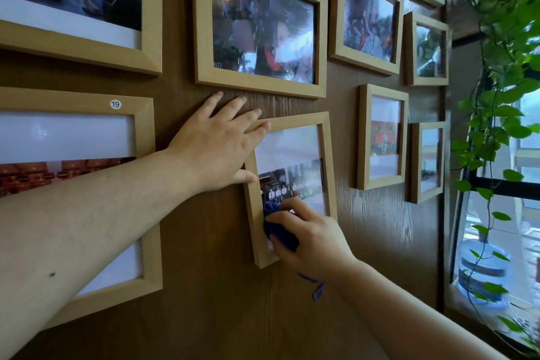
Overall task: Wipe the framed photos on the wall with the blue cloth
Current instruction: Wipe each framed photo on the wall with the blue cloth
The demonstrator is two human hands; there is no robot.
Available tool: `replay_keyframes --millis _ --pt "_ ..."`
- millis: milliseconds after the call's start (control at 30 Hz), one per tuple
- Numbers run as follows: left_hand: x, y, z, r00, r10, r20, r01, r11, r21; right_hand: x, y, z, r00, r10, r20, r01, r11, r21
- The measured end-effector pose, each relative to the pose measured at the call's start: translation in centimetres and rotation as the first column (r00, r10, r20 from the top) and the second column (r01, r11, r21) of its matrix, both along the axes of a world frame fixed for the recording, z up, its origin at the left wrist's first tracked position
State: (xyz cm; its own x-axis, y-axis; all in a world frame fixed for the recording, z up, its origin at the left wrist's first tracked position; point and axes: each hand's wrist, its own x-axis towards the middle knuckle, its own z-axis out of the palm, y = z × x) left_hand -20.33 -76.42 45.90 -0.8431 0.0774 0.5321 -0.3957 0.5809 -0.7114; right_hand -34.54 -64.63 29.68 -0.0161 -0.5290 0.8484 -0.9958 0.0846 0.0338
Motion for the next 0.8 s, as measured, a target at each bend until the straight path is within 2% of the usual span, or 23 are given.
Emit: replay_keyframes --millis 167,433,667,800 --pt "0.0 0.1 -0.1 1.0 0.016 -0.003 -0.016 1.0 0.009 -2.3 1.3 -0.8 0.979 -0.112 -0.169 0.14 0.977 0.158" --pt "0.0 0.4 0.0 1.0 0.031 -0.002 -0.03 0.999 0.009 -6.3 3.9 -0.4 0.933 -0.326 -0.155 0.342 0.935 0.09" --pt "0.0 0.7 -0.1 0.997 0.075 0.003 -0.075 0.996 0.053 -7.6 5.0 2.8 0.959 -0.223 -0.177 0.223 0.975 -0.019" --pt "0.1 1.9 0.2 0.999 -0.031 -0.03 0.032 0.999 0.022 -7.9 5.3 5.2 0.964 -0.196 -0.18 0.188 0.98 -0.063"
